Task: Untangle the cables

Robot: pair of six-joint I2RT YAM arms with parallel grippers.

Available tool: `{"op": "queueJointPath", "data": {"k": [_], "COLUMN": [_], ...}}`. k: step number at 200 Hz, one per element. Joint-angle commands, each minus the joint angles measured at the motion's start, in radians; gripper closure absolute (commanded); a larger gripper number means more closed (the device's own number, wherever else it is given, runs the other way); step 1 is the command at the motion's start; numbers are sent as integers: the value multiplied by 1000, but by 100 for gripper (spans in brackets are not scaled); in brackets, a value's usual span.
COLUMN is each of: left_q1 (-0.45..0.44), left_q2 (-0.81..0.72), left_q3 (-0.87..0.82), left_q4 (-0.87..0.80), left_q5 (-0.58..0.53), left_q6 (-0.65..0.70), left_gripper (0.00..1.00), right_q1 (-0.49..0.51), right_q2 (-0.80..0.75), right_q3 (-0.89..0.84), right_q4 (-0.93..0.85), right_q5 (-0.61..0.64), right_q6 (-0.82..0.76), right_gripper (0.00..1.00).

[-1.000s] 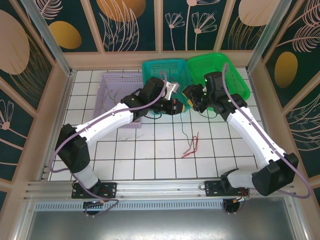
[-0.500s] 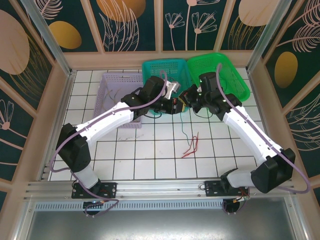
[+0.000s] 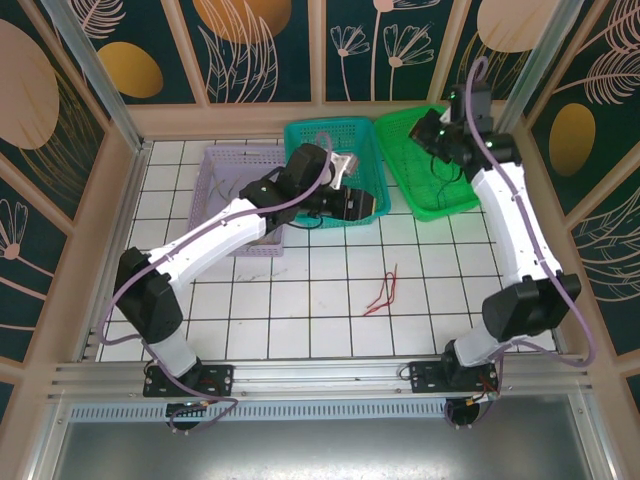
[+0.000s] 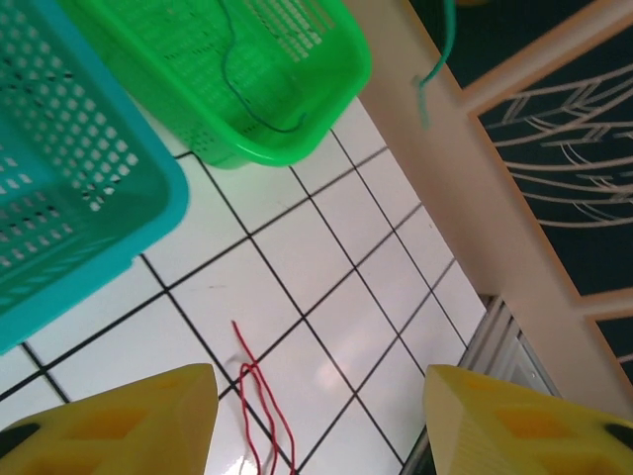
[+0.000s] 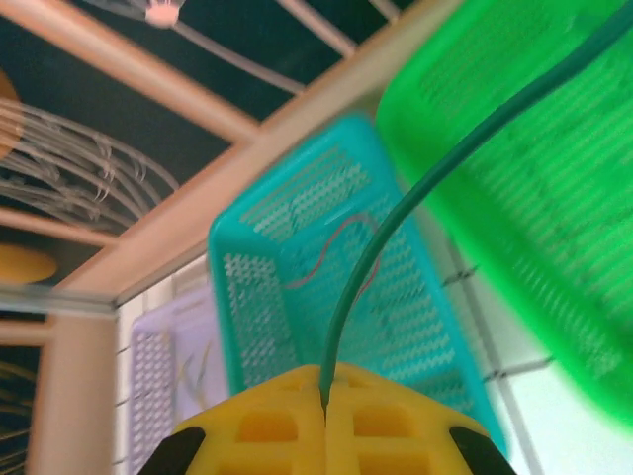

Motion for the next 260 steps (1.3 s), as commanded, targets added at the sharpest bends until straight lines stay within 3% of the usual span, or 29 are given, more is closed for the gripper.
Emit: {"op": "queueJointPath", "data": {"k": [1, 33, 76, 92, 104, 120, 143, 164, 187, 206, 260], "left_q1": [19, 20, 20, 20, 20, 20, 20, 20, 19, 19, 20], "left_q2": [-66, -105, -166, -185, -193, -198, -189, -177, -170, -178, -209], "left_q3": [-8, -66, -136, -155, -166, -177, -186, -193, -219, -256, -336], "left_q4": [-22, 13, 41, 44, 45, 44, 55, 68, 90, 109, 136], "left_q5": [-65, -57, -94, -102, -106, -106, -104, -104, -105, -110, -90], "left_q6": [-36, -69, -108, -124, -128, -131, -131, -129, -129, -136, -139], "left_gripper": [42, 43, 43, 43, 43, 43, 43, 43, 43, 45, 48], "right_q1": [-42, -80, -99, -107, -106, -100, -101, -93, -58, -3, 255], "right_q2": [110, 309, 621, 694, 718, 701, 624, 472, 204, 9, -398], "right_q3": [103, 264, 519, 573, 610, 637, 617, 450, 84, -175, -838], "right_q4": [-16, 50, -55, -97, -117, -127, -147, -121, 10, 13, -45], "right_q5": [55, 52, 44, 22, 11, 36, 88, 150, 193, 229, 77], "right_q6": [-196, -327, -335, -298, -281, -255, -207, -151, -62, 33, 312], "right_gripper": [100, 100, 100, 68, 53, 43, 40, 42, 46, 50, 53]}}
